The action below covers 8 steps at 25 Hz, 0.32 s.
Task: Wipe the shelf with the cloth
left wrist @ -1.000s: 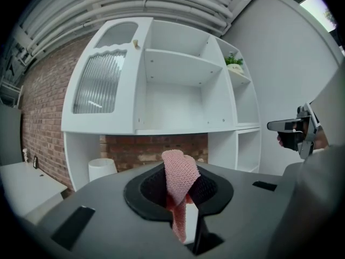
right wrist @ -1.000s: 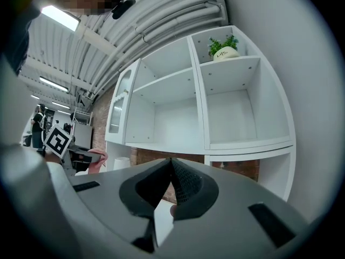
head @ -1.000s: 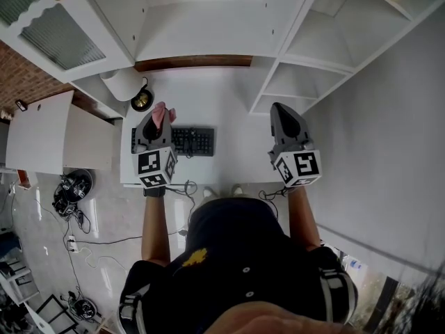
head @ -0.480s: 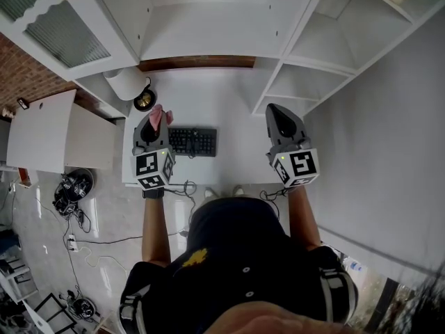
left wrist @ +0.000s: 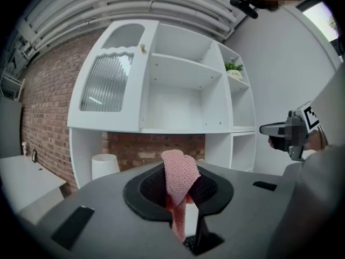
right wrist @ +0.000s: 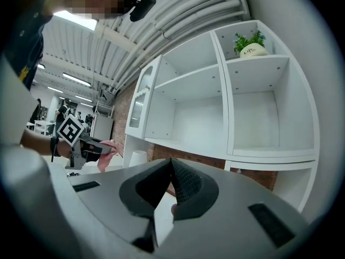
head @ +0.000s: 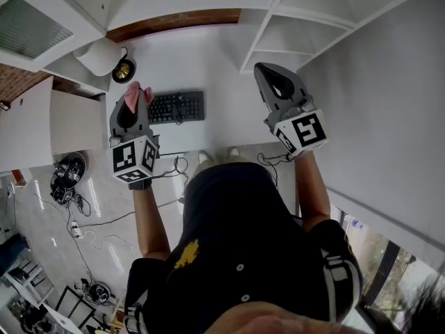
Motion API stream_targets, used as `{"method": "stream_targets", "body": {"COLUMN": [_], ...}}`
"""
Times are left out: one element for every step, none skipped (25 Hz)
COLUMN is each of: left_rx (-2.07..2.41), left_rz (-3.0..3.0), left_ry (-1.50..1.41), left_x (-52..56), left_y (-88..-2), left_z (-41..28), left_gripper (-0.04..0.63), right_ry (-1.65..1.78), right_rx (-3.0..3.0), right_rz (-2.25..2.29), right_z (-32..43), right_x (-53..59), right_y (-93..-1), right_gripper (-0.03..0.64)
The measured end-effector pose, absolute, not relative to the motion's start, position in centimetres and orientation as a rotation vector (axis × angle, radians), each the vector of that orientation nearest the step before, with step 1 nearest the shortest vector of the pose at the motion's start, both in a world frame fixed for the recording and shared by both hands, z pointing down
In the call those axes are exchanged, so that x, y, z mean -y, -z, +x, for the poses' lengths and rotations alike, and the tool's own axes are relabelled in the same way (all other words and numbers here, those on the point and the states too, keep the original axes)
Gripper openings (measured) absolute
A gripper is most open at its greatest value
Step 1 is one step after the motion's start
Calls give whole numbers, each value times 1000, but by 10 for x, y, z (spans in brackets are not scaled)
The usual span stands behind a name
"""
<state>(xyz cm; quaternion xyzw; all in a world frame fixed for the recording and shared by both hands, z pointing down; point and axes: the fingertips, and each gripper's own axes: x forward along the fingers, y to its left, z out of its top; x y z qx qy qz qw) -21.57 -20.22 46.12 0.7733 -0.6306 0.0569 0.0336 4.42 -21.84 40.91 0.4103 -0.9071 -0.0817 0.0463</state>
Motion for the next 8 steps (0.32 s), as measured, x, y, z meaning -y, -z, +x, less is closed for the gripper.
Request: {"method": "stream_targets", "body": {"left_rx": [1927,1914,1905,1900,1898,1898,1899,1900], "left_rz": [2384,2394,2405,2415,2426,2437,2449,2461], "left_ry": [-185,-193,-193,-185,-175,-166,-160,-156], "left_x": [201,200,201,203,204,205,206,206], "left_y": [-465,-468,-470,-470,-470,-470,-470,-470], "left_z": [-212,-209,-205,-202,-200,-199,-199,-199], "left_gripper": [76,78,79,80,81,83,83,84], "right_ry": [239,230,228,232,239,247,254,261], "right_rx": [2770,2771,2771,2772,2775,2782,2792,2803], "right_rz": [1257,1267,1275,1277,1271,1256,1236,1212], "right_z": [47,50,51,50,47,42,36,28], "right_x": [218,218,219,221,223,226,230,234], "right_y": [-411,-412,-413,-414,-415,-416,-417,-418], "right_gripper": [5,5,5,5,5,5,5,5]}}
